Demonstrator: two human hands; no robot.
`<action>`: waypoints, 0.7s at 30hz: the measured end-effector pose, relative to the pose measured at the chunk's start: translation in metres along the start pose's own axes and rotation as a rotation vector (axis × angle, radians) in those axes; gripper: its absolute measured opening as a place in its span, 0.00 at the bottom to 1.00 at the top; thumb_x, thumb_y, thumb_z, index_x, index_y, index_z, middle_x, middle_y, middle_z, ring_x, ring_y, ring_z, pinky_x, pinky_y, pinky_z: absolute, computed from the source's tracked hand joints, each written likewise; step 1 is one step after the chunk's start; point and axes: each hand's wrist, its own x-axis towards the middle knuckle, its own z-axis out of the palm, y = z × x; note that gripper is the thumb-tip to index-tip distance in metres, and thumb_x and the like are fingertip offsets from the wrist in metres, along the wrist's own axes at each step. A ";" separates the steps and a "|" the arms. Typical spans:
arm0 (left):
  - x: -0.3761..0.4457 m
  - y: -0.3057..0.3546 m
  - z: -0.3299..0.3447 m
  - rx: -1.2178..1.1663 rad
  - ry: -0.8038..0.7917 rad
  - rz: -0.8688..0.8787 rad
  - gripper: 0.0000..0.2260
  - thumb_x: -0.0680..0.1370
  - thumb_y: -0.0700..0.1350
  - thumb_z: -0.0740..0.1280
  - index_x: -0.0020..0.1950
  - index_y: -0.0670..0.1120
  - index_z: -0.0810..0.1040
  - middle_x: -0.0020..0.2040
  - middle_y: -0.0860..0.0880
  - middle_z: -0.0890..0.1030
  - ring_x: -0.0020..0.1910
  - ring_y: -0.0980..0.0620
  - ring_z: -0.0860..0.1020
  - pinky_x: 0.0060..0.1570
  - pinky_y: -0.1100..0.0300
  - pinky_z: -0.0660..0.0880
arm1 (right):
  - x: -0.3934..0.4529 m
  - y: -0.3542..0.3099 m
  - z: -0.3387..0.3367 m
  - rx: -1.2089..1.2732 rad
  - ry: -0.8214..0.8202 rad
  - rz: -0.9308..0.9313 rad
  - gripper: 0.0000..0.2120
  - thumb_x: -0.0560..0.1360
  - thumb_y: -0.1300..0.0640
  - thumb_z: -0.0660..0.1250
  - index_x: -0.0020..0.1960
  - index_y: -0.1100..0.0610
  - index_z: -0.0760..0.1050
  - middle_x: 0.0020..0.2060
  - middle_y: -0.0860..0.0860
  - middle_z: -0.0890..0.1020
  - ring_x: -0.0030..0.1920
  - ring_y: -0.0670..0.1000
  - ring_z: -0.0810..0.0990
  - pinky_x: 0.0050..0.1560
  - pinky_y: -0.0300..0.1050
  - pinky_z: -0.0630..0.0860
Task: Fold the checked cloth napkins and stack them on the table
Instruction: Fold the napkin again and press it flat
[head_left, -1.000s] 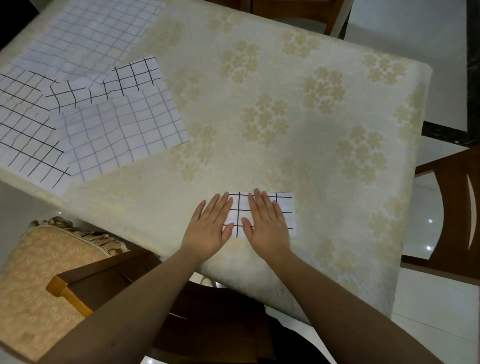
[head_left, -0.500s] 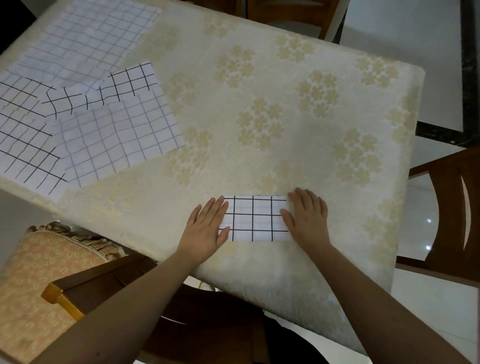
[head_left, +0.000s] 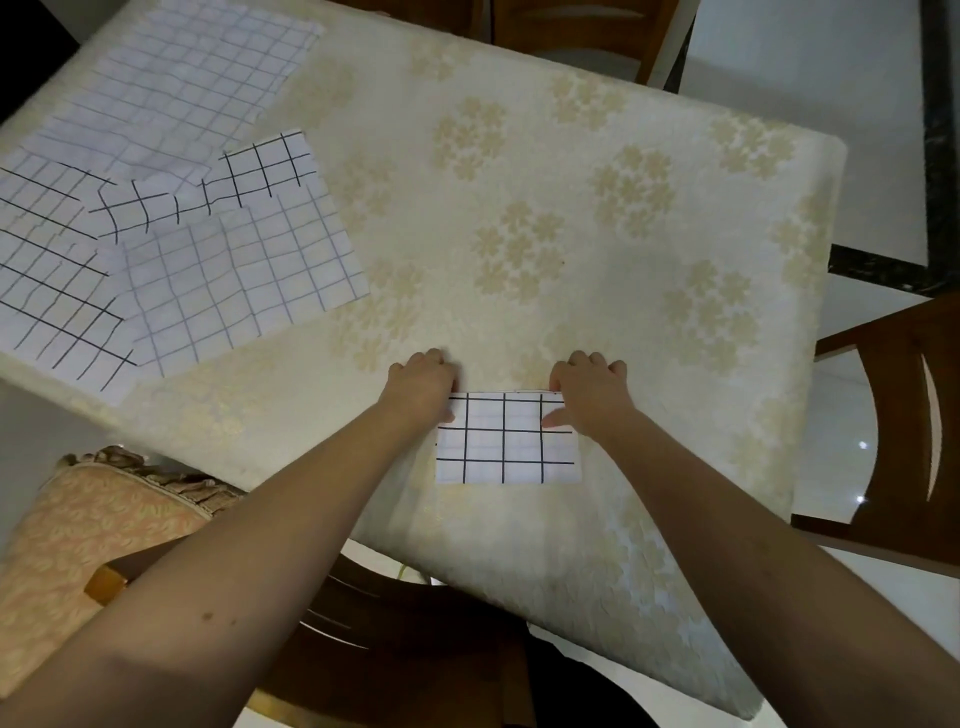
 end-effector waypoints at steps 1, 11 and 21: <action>0.001 0.001 0.000 0.012 -0.019 -0.004 0.17 0.74 0.47 0.73 0.61 0.45 0.76 0.62 0.46 0.70 0.63 0.45 0.68 0.56 0.51 0.65 | -0.001 0.000 0.000 -0.001 0.003 -0.002 0.26 0.68 0.37 0.73 0.59 0.51 0.75 0.56 0.50 0.75 0.59 0.53 0.72 0.60 0.51 0.64; -0.026 -0.003 0.019 -0.289 0.140 0.036 0.07 0.75 0.40 0.67 0.47 0.50 0.72 0.46 0.53 0.78 0.50 0.48 0.77 0.50 0.55 0.66 | -0.025 -0.001 0.011 0.290 0.071 0.134 0.19 0.73 0.43 0.71 0.59 0.48 0.70 0.49 0.47 0.81 0.54 0.52 0.76 0.52 0.48 0.58; -0.064 0.000 0.034 -0.960 0.194 -0.147 0.05 0.74 0.48 0.71 0.47 0.52 0.77 0.44 0.49 0.80 0.44 0.49 0.78 0.45 0.61 0.72 | -0.071 0.004 0.011 1.010 0.055 0.195 0.05 0.76 0.52 0.69 0.49 0.52 0.77 0.40 0.47 0.81 0.39 0.45 0.79 0.38 0.34 0.72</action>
